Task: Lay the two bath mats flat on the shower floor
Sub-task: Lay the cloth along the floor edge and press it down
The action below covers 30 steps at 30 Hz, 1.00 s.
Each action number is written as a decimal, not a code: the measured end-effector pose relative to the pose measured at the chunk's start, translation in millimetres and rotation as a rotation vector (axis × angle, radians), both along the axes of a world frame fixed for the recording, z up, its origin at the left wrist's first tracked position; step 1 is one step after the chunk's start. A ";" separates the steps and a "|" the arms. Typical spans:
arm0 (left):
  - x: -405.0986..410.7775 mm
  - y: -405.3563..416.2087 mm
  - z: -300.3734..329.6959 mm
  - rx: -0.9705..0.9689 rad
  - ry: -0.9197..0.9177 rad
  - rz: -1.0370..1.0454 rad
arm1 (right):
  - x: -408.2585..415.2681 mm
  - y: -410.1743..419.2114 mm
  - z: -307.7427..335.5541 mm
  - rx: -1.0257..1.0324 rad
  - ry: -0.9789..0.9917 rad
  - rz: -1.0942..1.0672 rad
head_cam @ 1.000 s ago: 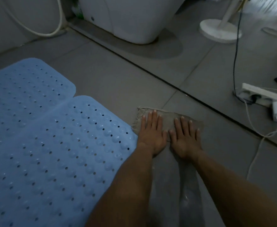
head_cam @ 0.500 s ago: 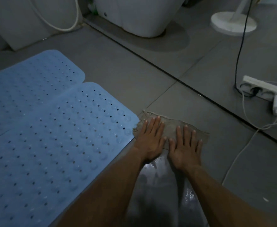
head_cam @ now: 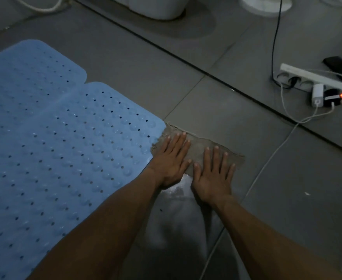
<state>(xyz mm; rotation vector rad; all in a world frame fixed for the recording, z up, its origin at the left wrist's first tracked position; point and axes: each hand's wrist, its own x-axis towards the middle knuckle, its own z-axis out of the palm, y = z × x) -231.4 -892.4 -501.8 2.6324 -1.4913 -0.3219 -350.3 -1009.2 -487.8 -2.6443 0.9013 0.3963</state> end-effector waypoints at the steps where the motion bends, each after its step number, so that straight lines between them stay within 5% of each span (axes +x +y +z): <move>1: -1.1 3.7 -0.5 0.001 0.003 -0.006 | -2.0 4.3 -0.1 -0.005 0.008 -0.002; 10: -28.9 59.1 4.6 -0.115 -0.052 0.036 | -26.4 52.3 14.7 -0.240 -0.190 -0.004; 13: -28.9 60.2 17.6 -0.166 -0.147 0.043 | -20.2 41.1 27.9 -0.190 -0.223 0.033; 16: -15.6 49.5 35.1 -0.174 -0.034 0.148 | -4.0 17.5 42.8 -0.099 -0.097 0.082; 30: 64.3 -4.6 75.2 0.433 0.404 0.149 | 112.8 -41.6 75.9 0.223 0.413 0.422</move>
